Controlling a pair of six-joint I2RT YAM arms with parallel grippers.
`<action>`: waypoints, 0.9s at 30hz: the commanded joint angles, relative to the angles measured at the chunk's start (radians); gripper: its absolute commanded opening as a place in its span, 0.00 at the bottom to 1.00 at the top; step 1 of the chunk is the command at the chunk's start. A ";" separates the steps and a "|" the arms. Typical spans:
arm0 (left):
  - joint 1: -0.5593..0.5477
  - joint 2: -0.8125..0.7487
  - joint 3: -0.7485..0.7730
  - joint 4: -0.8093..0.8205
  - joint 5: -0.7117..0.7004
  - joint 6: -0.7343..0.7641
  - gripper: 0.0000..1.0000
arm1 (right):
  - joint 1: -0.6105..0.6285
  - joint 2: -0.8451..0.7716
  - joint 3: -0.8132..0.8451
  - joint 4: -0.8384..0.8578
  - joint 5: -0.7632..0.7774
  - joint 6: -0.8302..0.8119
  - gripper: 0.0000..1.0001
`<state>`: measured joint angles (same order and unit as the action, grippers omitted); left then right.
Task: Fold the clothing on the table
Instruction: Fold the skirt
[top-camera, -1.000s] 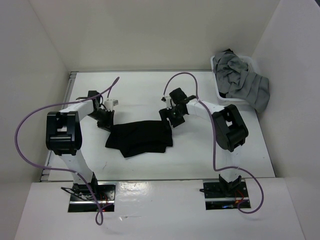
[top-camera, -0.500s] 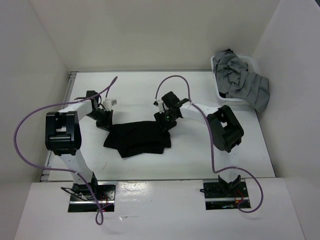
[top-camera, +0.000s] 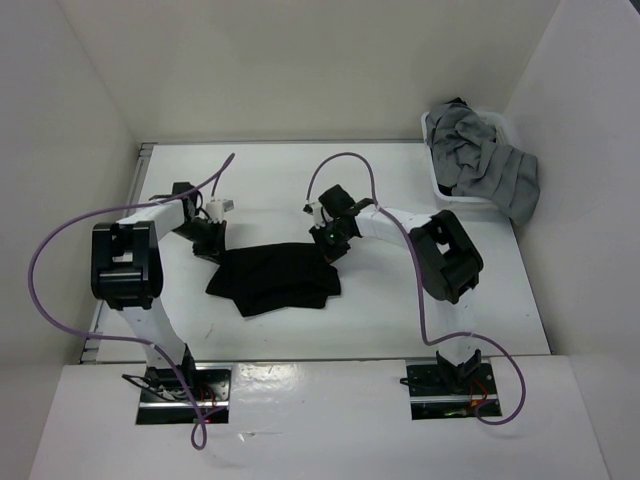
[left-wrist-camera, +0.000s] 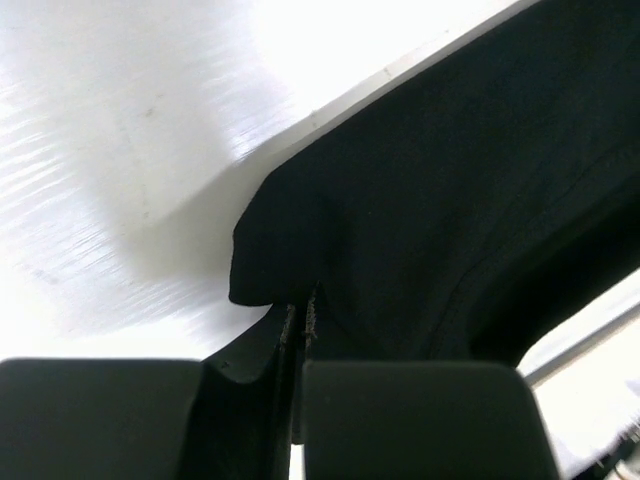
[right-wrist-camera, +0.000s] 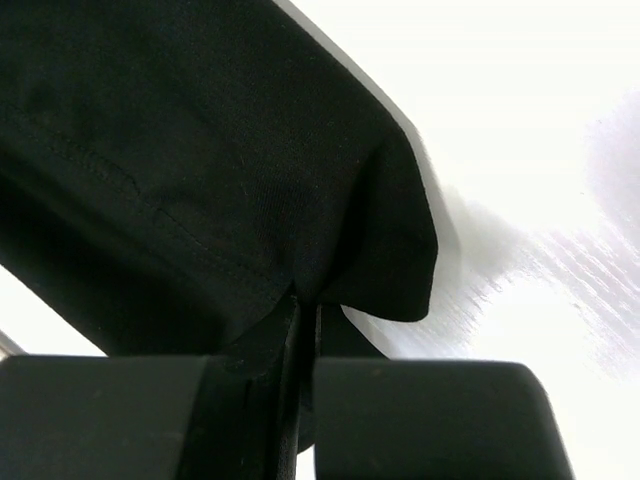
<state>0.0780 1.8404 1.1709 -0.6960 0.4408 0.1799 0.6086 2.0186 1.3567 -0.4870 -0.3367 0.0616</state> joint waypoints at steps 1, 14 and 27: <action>-0.006 0.045 0.039 -0.030 0.082 0.016 0.00 | -0.024 0.052 0.034 -0.021 0.163 -0.051 0.00; -0.122 0.108 0.165 -0.050 0.282 0.036 0.00 | -0.147 0.061 0.191 -0.022 0.450 -0.177 0.00; -0.259 0.287 0.225 -0.020 0.291 0.038 0.00 | -0.113 0.062 0.349 -0.071 0.565 -0.223 0.00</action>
<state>-0.1833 2.1006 1.3830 -0.7219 0.7547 0.1978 0.4717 2.1159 1.6352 -0.5323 0.1680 -0.1482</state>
